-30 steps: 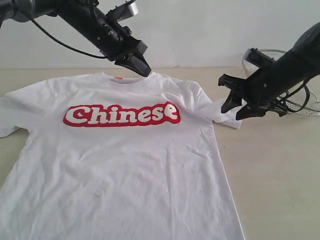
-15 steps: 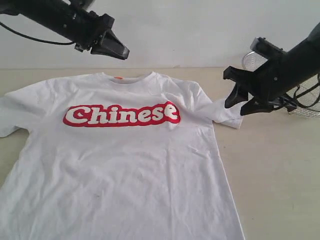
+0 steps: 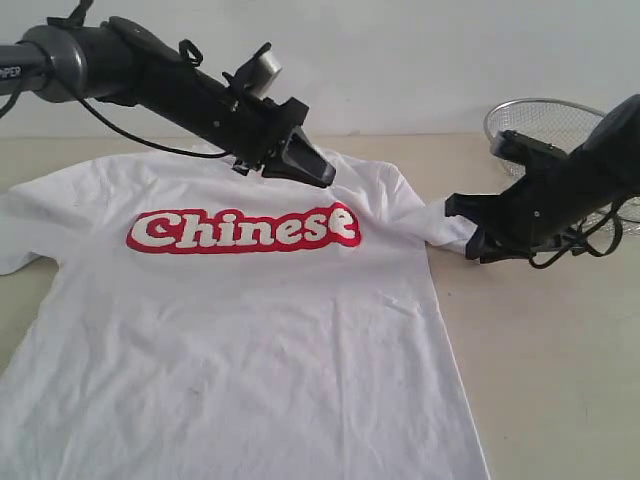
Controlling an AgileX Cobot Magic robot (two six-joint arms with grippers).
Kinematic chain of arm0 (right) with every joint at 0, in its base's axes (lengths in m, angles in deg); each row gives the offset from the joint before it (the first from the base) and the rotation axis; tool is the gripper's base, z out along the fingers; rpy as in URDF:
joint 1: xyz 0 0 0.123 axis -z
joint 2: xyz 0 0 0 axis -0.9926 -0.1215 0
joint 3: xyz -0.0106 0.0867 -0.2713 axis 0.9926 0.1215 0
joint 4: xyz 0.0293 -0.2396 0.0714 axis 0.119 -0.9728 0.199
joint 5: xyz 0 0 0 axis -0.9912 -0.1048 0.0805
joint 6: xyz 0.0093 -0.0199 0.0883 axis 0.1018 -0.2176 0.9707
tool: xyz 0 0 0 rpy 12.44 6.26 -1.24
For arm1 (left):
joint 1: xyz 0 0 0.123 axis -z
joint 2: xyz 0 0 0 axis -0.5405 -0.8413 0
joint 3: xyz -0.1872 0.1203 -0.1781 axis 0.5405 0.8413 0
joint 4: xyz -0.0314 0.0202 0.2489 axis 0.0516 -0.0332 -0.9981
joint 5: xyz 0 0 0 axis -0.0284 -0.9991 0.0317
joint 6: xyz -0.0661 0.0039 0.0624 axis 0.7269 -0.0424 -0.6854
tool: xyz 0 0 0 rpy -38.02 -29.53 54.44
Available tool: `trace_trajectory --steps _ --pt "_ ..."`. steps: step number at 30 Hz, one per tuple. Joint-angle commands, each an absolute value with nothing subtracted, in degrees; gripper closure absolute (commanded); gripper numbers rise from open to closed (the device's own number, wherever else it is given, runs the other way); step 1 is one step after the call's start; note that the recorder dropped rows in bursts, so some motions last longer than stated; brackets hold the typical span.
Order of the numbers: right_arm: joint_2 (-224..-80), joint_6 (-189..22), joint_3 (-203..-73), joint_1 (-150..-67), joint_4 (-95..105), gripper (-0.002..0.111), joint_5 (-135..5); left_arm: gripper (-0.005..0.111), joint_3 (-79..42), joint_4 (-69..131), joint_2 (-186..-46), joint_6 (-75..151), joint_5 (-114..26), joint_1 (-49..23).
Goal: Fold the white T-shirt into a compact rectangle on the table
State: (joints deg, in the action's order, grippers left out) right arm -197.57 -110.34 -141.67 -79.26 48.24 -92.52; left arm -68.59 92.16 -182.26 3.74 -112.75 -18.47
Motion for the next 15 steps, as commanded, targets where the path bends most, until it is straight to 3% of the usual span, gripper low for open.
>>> trace_trajectory --steps 1,4,15 --pt "-197.41 -112.99 -141.61 -79.92 49.05 0.079 -89.75 0.102 -68.43 90.76 -183.67 3.71 -112.06 -18.06" --pt "-197.41 -113.12 -141.61 -79.92 49.05 0.072 -87.66 0.102 -68.43 89.82 -183.90 3.99 -112.06 -18.06" --pt "-201.11 -114.54 -141.50 -80.38 49.37 0.071 -86.96 0.102 -68.43 89.95 -183.90 3.87 -110.33 -18.06"
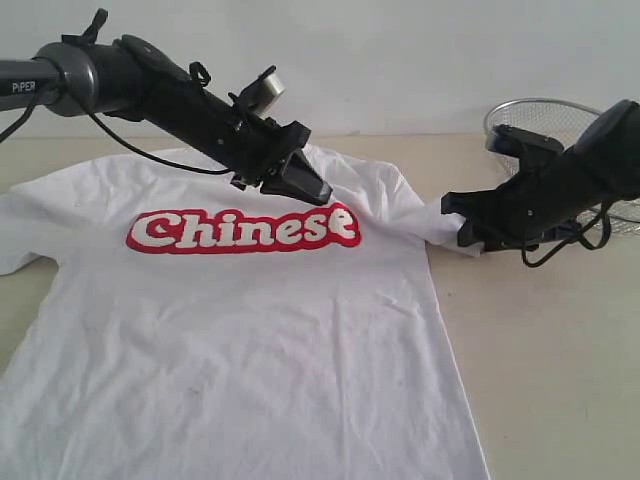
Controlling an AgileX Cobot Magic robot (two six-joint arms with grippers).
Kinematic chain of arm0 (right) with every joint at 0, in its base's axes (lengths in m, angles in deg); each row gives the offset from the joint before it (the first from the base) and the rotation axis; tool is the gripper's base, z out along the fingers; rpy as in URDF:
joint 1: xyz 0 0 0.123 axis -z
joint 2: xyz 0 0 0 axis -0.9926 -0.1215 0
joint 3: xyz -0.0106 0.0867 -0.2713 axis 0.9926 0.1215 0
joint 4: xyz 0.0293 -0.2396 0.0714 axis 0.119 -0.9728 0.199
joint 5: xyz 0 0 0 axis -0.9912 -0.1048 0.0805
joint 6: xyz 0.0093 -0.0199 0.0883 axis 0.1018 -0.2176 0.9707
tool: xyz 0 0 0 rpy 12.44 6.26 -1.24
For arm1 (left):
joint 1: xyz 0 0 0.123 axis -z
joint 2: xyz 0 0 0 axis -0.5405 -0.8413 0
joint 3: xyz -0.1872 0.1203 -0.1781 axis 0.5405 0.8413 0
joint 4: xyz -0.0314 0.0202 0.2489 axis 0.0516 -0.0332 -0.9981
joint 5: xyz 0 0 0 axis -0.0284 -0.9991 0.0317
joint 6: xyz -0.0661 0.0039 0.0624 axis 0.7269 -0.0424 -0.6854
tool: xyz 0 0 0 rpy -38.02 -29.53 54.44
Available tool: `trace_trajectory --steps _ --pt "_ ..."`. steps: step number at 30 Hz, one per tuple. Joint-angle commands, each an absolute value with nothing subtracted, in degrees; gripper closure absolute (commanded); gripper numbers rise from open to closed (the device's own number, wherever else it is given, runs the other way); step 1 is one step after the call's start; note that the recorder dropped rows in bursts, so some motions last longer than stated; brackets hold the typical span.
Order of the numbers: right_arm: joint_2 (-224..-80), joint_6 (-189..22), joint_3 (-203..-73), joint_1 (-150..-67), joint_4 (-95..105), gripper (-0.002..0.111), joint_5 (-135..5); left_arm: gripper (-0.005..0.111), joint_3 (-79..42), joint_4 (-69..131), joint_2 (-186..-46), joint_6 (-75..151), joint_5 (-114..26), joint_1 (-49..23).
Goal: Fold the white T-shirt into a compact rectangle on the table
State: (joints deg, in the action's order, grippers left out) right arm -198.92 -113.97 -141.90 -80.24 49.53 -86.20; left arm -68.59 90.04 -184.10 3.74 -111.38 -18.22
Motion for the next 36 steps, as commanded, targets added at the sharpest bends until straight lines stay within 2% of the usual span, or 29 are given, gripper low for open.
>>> trace_trajectory --steps 1,3,6,8,14,23,36 --pt "-201.34 -114.42 -141.50 -80.38 49.37 0.072 -86.98 0.102 -68.43 89.95 -183.90 3.72 -110.35 -18.06" --pt "-201.35 -114.42 -141.50 -80.38 49.37 0.075 -86.88 0.102 -68.43 89.95 -183.90 3.72 -110.08 -18.06" --pt "-201.35 -114.26 -141.50 -80.38 49.37 0.089 -86.50 0.102 -68.43 89.84 -183.90 3.60 -109.81 -18.06" --pt "-201.35 -114.67 -141.50 -80.38 49.37 0.107 -85.93 0.102 -68.43 89.84 -183.90 3.47 -109.81 -18.06" --pt "-201.10 -117.92 -142.62 -80.38 49.37 0.108 -79.14 0.102 -68.43 89.84 -183.90 3.47 -109.81 -18.06" --pt "-201.10 -123.25 -151.31 -80.38 49.16 0.108 -78.33 0.102 -68.43 89.84 -183.90 3.47 -109.81 -18.06" --pt "-201.21 -124.48 -154.68 -80.38 49.16 0.108 -79.11 0.102 -68.43 89.73 -183.90 3.49 -109.05 -18.06"
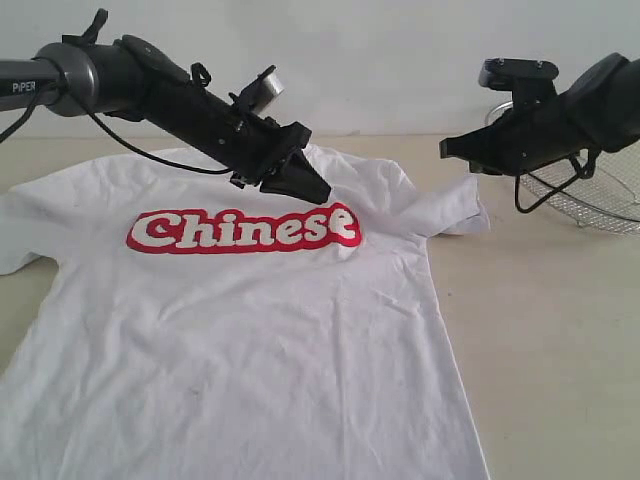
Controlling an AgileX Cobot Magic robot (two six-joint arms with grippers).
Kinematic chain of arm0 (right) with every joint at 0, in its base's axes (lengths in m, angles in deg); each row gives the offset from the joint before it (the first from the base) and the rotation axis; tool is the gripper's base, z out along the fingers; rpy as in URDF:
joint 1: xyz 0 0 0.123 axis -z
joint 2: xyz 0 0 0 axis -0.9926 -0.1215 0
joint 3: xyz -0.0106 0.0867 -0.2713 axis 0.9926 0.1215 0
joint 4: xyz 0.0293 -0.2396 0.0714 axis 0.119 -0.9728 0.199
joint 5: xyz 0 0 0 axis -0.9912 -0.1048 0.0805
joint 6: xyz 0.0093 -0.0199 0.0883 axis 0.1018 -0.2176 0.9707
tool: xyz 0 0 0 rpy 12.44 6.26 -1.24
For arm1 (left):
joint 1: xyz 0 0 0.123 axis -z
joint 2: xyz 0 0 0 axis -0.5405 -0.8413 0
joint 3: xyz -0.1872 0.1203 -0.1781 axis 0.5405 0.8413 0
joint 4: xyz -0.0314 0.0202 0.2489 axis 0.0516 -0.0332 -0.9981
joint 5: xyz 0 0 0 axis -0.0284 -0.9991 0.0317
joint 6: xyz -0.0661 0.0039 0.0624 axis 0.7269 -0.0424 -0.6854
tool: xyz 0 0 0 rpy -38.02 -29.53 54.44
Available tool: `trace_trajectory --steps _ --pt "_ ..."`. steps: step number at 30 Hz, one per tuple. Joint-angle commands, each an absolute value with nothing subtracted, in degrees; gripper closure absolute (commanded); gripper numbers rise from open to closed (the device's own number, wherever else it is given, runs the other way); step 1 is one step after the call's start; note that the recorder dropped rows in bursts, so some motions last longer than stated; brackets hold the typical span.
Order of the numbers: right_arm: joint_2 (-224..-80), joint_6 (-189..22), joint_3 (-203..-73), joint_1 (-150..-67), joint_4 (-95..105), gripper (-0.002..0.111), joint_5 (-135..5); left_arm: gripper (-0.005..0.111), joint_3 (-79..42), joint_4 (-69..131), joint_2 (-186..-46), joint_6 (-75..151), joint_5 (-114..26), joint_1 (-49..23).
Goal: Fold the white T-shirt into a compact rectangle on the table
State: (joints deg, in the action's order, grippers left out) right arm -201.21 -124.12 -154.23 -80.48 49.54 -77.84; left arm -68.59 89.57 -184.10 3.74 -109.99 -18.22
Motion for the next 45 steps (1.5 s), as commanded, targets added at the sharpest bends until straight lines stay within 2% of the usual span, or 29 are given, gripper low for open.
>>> trace_trajectory --steps 1,3,5,9,10,15,45 --pt "-201.21 -124.48 -154.68 -80.38 49.28 0.108 -80.24 0.102 -68.43 89.73 -183.90 3.49 -108.94 -18.06" --pt "-201.21 -124.48 -154.68 -80.38 49.28 0.102 -82.31 0.102 -68.43 89.73 -183.90 3.49 -108.69 -18.06" --pt "-201.21 -124.48 -154.68 -80.38 49.28 0.089 -84.10 0.102 -68.43 89.73 -183.90 3.49 -108.58 -18.06" --pt "-201.21 -123.66 -154.68 -80.38 49.40 0.057 -87.51 0.102 -68.43 89.73 -183.90 3.49 -108.58 -18.06" --pt "-201.21 -122.86 -154.68 -80.24 49.40 0.055 -87.51 0.102 -68.43 89.73 -183.90 3.49 -108.58 -18.06" --pt "-201.21 -118.63 -154.68 -80.08 49.40 0.064 -88.84 0.102 -68.43 89.73 -183.90 3.49 -108.58 -18.06" --pt "-204.44 -119.12 -154.68 -79.70 50.73 0.064 -82.73 0.102 -68.43 89.73 -183.90 3.49 -109.49 -18.06"
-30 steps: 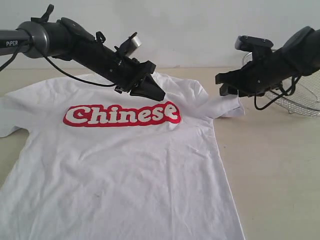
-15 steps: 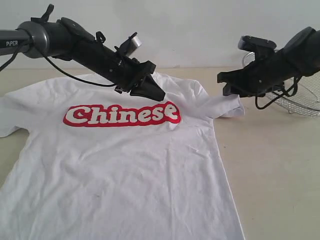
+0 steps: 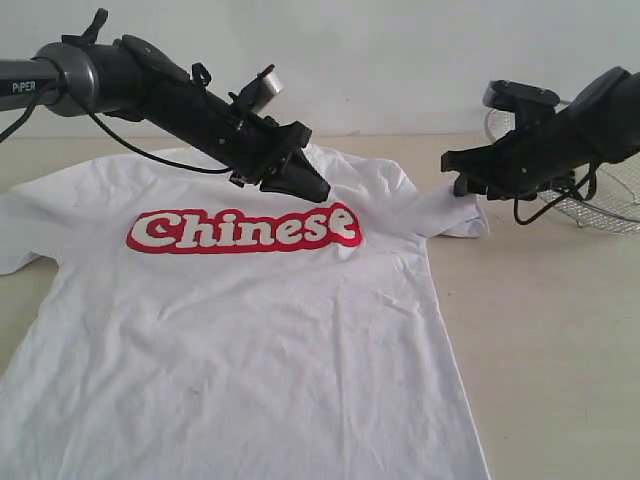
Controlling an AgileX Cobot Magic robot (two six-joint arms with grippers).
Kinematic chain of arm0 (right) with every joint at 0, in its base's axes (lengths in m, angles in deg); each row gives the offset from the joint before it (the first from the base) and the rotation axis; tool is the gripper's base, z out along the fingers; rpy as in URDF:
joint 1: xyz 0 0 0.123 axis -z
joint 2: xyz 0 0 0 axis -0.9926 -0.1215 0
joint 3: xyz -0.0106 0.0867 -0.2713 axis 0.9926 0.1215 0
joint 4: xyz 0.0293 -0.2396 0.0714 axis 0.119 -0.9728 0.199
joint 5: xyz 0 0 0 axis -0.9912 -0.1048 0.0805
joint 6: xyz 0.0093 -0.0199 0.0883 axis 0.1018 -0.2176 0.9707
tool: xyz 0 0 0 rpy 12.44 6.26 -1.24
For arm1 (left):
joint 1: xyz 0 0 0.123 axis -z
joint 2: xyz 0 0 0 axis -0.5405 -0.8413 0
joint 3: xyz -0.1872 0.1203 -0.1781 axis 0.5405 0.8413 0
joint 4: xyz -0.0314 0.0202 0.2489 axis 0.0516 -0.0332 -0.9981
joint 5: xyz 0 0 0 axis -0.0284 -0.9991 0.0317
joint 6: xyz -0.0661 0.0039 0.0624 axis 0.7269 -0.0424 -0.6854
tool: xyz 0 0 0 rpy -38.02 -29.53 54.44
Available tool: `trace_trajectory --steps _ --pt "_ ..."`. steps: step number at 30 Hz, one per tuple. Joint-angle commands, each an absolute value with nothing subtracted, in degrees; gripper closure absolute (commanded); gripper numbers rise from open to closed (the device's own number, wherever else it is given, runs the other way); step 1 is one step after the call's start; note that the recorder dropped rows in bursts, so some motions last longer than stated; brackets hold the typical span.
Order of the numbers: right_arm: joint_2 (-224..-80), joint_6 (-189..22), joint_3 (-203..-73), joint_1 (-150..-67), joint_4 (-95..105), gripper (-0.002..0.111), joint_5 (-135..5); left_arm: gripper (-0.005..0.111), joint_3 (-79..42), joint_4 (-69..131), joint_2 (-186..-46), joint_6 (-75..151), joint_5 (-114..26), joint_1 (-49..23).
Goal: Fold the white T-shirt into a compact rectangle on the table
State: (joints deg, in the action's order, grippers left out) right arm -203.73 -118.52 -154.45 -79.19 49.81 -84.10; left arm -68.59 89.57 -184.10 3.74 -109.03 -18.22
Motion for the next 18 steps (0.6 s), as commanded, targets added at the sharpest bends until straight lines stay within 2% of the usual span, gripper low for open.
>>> trace_trajectory --steps 1,18 --pt "-204.56 -119.12 -154.68 -80.01 51.02 0.064 -82.56 0.102 -68.43 89.73 -183.90 3.49 -109.49 -18.06" --pt "-204.56 -119.24 -154.68 -81.55 51.39 0.064 -80.37 0.102 -68.43 89.73 -183.90 3.49 -109.37 -18.06"
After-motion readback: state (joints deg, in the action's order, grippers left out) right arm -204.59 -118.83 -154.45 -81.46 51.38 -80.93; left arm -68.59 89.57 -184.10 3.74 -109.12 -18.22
